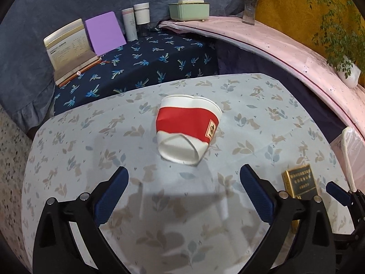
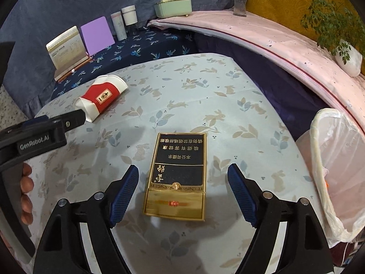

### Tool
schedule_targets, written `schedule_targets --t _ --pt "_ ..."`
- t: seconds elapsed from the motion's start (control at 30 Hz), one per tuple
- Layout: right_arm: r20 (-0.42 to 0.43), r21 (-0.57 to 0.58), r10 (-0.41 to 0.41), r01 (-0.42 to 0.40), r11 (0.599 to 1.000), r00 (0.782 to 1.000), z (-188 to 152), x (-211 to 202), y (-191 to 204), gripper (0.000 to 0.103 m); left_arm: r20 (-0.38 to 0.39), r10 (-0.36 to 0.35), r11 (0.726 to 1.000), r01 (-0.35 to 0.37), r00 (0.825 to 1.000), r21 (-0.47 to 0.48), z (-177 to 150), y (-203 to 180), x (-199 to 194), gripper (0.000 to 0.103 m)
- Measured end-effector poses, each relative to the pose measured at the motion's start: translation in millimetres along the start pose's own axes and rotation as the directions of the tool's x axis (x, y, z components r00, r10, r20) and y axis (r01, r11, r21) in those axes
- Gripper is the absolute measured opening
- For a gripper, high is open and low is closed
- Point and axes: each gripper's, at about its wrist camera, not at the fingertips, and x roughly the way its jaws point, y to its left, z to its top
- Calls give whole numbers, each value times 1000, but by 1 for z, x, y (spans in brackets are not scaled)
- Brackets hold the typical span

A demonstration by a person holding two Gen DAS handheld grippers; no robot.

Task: Collect trash
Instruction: 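Grasp the red-white paper cup with the left gripper while the right gripper grasps the gold-black box, then carry the paper cup and gold-black box over the wastebasket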

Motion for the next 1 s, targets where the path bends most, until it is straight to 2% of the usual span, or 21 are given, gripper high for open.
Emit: schedule_targets --t 0.13,0.5,0.6,0.67,0.7,0.77,1.0 --pt "-6 -5 -22 22 1000 1000 2 12 2 77 -13 4 1000 -4 1000 12 9 2 20 94" --pt "1 -4 -36 36 999 999 6 29 7 77 -51 -49 997 46 997 -58 22 12 56 93" --pt "10 -30 -56 56 998 998 6 31 11 73 -51 -56 997 53 997 -56 23 11 59 86" --pt "15 -47 -54 55 997 998 5 31 14 65 -56 -70 996 66 996 -63 24 11 60 72" --pt "17 -49 -52 53 997 998 5 31 14 63 -59 -78 995 74 995 -66 24 10 60 69" --pt "17 -47 -48 49 998 999 6 31 14 55 -60 -84 995 80 995 -68 24 9 60 68" --pt "12 -17 -26 27 1000 1000 7 28 7 54 -27 -93 995 92 995 -49 23 -3 42 68"
